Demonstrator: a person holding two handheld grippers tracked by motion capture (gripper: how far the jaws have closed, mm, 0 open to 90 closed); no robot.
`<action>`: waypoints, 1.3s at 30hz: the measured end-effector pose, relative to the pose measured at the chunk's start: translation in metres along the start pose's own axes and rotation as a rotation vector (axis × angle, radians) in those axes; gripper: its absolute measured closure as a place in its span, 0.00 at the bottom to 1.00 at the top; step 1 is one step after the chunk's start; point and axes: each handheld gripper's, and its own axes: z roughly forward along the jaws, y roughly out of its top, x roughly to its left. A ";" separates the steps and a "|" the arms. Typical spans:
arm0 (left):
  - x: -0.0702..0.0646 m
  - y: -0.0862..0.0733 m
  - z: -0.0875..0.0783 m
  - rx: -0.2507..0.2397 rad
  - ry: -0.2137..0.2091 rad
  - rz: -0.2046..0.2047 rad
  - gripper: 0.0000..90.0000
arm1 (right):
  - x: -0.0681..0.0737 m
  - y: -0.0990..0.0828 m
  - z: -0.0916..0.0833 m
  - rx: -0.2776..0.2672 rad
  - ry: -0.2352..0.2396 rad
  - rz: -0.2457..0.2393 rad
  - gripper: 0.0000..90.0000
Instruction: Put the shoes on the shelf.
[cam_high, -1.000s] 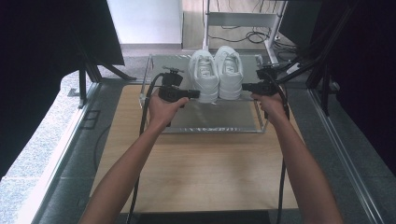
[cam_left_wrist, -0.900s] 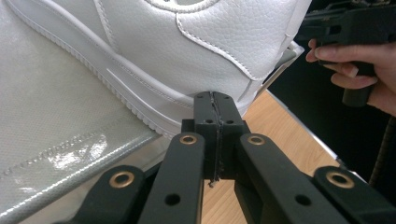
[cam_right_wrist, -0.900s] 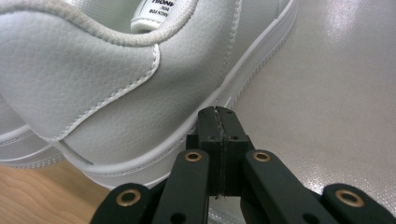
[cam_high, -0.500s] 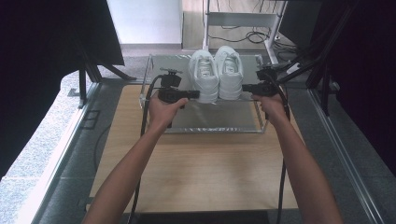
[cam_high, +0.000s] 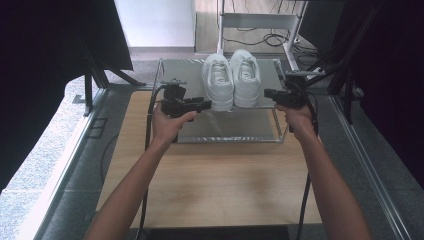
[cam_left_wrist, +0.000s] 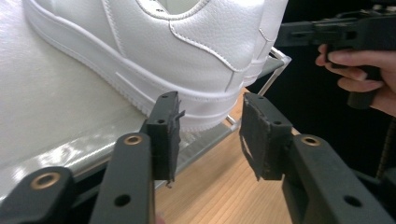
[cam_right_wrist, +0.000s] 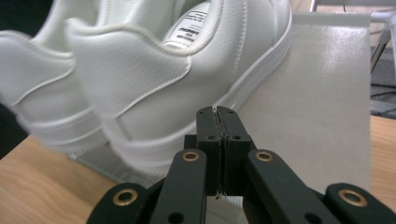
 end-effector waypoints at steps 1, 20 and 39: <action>0.000 -0.001 -0.002 0.001 0.009 -0.001 0.61 | 0.000 -0.003 -0.005 -0.012 0.006 -0.002 0.99; 0.005 -0.082 -0.044 0.004 0.074 0.008 0.52 | 0.004 -0.099 -0.049 -0.147 0.062 -0.072 0.77; 0.010 -0.141 -0.054 0.032 0.085 -0.021 0.47 | 0.011 -0.161 -0.063 -0.149 0.071 -0.116 0.58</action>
